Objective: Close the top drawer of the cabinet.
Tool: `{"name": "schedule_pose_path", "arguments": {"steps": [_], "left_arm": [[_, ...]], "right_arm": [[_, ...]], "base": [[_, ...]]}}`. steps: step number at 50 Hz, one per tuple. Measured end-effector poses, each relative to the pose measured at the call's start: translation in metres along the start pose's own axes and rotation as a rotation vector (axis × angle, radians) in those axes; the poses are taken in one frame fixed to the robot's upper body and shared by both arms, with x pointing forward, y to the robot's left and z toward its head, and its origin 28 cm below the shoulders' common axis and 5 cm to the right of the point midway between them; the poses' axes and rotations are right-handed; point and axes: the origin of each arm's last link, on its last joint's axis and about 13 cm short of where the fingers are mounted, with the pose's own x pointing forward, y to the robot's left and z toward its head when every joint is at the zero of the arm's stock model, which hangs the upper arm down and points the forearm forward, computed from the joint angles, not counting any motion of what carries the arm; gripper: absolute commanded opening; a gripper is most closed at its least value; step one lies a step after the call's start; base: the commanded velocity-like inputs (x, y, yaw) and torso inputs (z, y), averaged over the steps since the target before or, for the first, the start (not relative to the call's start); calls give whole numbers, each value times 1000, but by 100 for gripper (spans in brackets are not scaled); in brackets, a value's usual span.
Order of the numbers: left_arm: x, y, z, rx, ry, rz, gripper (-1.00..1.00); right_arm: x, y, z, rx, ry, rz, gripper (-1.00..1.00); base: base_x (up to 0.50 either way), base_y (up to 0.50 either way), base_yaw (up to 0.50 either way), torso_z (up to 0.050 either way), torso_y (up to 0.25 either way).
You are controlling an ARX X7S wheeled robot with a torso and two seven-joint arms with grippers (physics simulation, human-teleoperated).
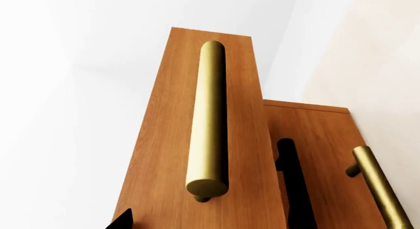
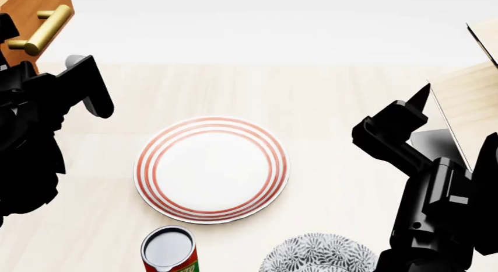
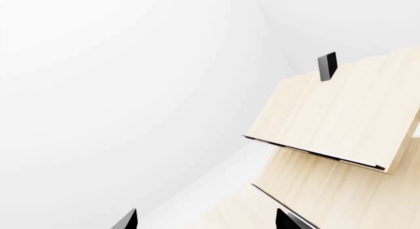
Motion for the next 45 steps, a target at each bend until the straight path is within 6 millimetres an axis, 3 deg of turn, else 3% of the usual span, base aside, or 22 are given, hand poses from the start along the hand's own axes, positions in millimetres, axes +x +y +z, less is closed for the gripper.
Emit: {"name": "schedule_pose_path", "arguments": {"steps": [45], "left_arm": [[19,28,-58,18,146,19,100]], "right_arm": [[-6,-8,11,-16,-29,1,100]], "base": [[0,0,0,0,0]]}}
